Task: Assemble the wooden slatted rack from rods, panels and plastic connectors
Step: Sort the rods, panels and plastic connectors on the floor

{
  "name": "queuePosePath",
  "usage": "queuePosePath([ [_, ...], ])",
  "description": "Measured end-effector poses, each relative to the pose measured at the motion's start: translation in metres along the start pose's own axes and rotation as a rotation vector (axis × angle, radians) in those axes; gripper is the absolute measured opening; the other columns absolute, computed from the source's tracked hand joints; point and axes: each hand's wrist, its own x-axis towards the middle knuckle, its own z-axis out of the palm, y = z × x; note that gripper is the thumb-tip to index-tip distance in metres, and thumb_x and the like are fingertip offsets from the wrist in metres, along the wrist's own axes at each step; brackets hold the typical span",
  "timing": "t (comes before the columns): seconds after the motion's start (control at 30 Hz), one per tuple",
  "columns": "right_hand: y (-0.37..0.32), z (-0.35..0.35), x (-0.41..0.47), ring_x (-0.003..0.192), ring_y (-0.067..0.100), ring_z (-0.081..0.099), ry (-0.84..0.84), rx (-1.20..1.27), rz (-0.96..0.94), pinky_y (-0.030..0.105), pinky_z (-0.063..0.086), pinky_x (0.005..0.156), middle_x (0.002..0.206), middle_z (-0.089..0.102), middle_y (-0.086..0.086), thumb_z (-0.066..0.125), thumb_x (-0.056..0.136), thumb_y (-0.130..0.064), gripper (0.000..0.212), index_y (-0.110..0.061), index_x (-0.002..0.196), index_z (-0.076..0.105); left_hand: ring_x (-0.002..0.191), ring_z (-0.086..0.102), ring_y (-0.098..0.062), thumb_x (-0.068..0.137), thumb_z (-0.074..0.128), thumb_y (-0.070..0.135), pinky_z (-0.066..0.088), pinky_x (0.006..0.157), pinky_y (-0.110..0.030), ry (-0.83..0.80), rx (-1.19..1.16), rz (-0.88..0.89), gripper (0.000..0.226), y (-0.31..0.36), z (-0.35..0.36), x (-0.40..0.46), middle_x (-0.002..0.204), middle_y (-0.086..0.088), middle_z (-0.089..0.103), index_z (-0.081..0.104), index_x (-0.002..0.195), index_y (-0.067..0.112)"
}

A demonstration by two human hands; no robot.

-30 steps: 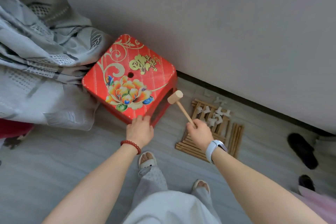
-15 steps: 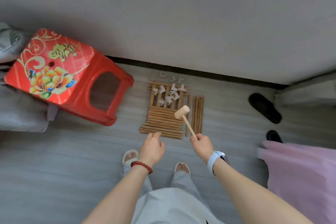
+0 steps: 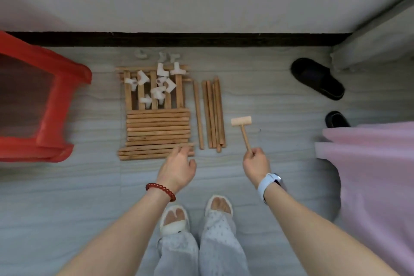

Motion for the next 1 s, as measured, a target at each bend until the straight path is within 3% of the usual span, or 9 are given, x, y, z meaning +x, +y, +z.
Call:
queuePosePath([
  [0.23, 0.045, 0.101, 0.156, 0.094, 0.036, 0.051, 0.068, 0.008, -0.097, 0.032, 0.035, 0.070, 0.114, 0.050, 0.024, 0.035, 0.098, -0.012, 0.022, 0.000, 0.103, 0.051, 0.129, 0.029, -0.030, 0.092, 0.048, 0.025, 0.033, 0.104, -0.044, 0.133, 0.262, 0.061, 0.052, -0.060, 0.084, 0.156, 0.141, -0.012, 0.033, 0.032, 0.141, 0.016],
  [0.37, 0.056, 0.140, 0.230, 0.107, 0.039, 0.048, 0.167, 0.021, -0.141, 0.037, 0.037, 0.080, 0.115, 0.051, 0.024, 0.036, 0.098, -0.010, 0.026, 0.005, 0.111, 0.052, 0.140, 0.007, -0.030, 0.088, 0.053, 0.044, 0.015, 0.109, -0.056, 0.317, 0.490, 0.149, 0.073, -0.084, 0.107, 0.232, 0.153, -0.010, 0.013, 0.016, 0.147, 0.025],
  [0.53, 0.061, 0.164, 0.261, 0.119, 0.035, 0.041, 0.332, -0.102, -0.152, 0.041, 0.035, 0.087, 0.126, 0.046, 0.019, 0.044, 0.093, -0.009, 0.035, -0.004, 0.127, 0.047, 0.143, 0.004, -0.029, 0.085, 0.053, 0.049, 0.001, 0.109, -0.061, 0.459, 0.534, 0.238, 0.076, -0.103, 0.124, 0.276, 0.156, -0.011, 0.008, 0.018, 0.148, 0.025],
  [0.6, 0.051, 0.169, 0.257, 0.120, 0.035, 0.040, 0.450, -0.109, -0.323, 0.043, 0.033, 0.091, 0.128, 0.045, 0.019, 0.049, 0.090, -0.011, 0.042, -0.005, 0.132, 0.045, 0.143, 0.006, -0.029, 0.086, 0.053, 0.047, 0.000, 0.109, -0.060, 0.511, 0.481, 0.264, 0.073, -0.108, 0.124, 0.284, 0.155, -0.012, 0.013, 0.022, 0.147, 0.023],
  [0.7, 0.025, 0.193, 0.245, 0.127, 0.036, 0.034, 0.299, -0.144, -0.567, 0.045, 0.032, 0.099, 0.141, 0.035, 0.019, 0.055, 0.087, -0.035, 0.062, -0.013, 0.141, 0.034, 0.142, 0.014, -0.029, 0.085, 0.049, 0.051, 0.003, 0.109, -0.060, 0.572, 0.439, 0.330, 0.072, -0.118, 0.118, 0.291, 0.152, -0.013, 0.024, 0.028, 0.146, 0.020],
  [0.77, 0.008, 0.217, 0.240, 0.137, 0.034, 0.017, 0.173, -0.261, -0.561, 0.048, 0.025, 0.106, 0.154, 0.010, 0.014, 0.053, 0.079, -0.060, 0.084, -0.027, 0.147, 0.015, 0.142, 0.015, -0.029, 0.079, 0.034, 0.066, 0.002, 0.108, -0.060, 0.565, 0.460, 0.357, 0.080, -0.128, 0.108, 0.294, 0.152, -0.010, 0.025, 0.026, 0.147, 0.024],
  [0.87, -0.007, 0.240, 0.247, 0.139, 0.038, 0.005, 0.147, -0.424, -0.542, 0.053, 0.021, 0.106, 0.154, -0.018, 0.011, 0.051, 0.072, -0.072, 0.099, -0.035, 0.147, -0.001, 0.142, 0.010, -0.024, 0.067, 0.016, 0.086, -0.004, 0.109, -0.058, 0.483, 0.533, 0.351, 0.098, -0.149, 0.084, 0.292, 0.155, -0.004, 0.019, 0.013, 0.149, 0.032],
  [0.93, -0.007, 0.245, 0.252, 0.137, 0.040, 0.008, 0.162, -0.528, -0.532, 0.054, 0.024, 0.104, 0.153, -0.019, 0.013, 0.053, 0.073, -0.068, 0.099, -0.032, 0.147, -0.002, 0.141, 0.006, -0.022, 0.057, 0.014, 0.094, -0.004, 0.110, -0.058, 0.390, 0.618, 0.358, 0.110, -0.165, 0.068, 0.289, 0.155, -0.004, 0.014, -0.002, 0.148, 0.036],
  [1.0, -0.007, 0.251, 0.248, 0.132, 0.041, 0.017, 0.205, -0.550, -0.536, 0.052, 0.029, 0.100, 0.153, -0.006, 0.018, 0.056, 0.074, -0.059, 0.095, -0.027, 0.147, 0.004, 0.140, 0.001, -0.021, 0.049, 0.019, 0.099, -0.004, 0.112, -0.057, 0.261, 0.717, 0.399, 0.114, -0.179, 0.052, 0.285, 0.155, -0.001, 0.004, -0.027, 0.138, 0.045],
])
